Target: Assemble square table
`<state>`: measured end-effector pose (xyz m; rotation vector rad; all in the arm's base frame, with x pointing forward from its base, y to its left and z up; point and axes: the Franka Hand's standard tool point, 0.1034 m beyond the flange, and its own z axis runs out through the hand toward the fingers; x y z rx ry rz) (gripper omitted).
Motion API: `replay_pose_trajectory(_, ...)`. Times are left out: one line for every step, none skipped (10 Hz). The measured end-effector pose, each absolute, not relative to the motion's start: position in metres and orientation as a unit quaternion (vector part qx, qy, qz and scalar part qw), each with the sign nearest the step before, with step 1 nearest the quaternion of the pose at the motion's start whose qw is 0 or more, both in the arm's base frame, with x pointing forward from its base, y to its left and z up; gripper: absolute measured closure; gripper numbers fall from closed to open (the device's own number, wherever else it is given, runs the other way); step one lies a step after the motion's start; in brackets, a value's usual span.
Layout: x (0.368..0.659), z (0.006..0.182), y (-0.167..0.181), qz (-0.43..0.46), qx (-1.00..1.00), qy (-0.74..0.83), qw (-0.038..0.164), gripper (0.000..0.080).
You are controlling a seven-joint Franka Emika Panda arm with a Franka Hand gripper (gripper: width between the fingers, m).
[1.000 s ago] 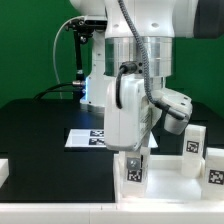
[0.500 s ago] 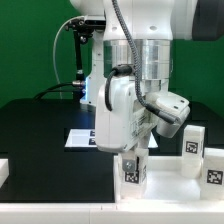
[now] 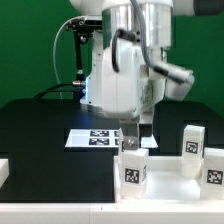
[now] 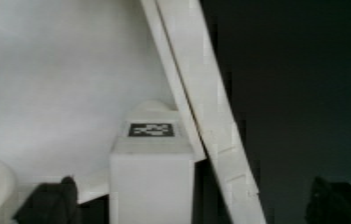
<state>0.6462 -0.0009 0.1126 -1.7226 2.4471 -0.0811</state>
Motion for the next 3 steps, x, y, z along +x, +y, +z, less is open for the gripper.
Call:
replay_pose_trajectory(0.6457, 0.1111, -0.0006, -0.027, -0.574, 0.815, 0.073, 0.0153)
replay_pose_trajectory(0.6457, 0.1111, -0.0002, -0.027, -0.575, 0.815, 0.073, 0.0151)
replay_pose_trajectory(0.6456, 0.1108, -0.0002, -0.027, -0.575, 0.815, 0.073, 0.0151)
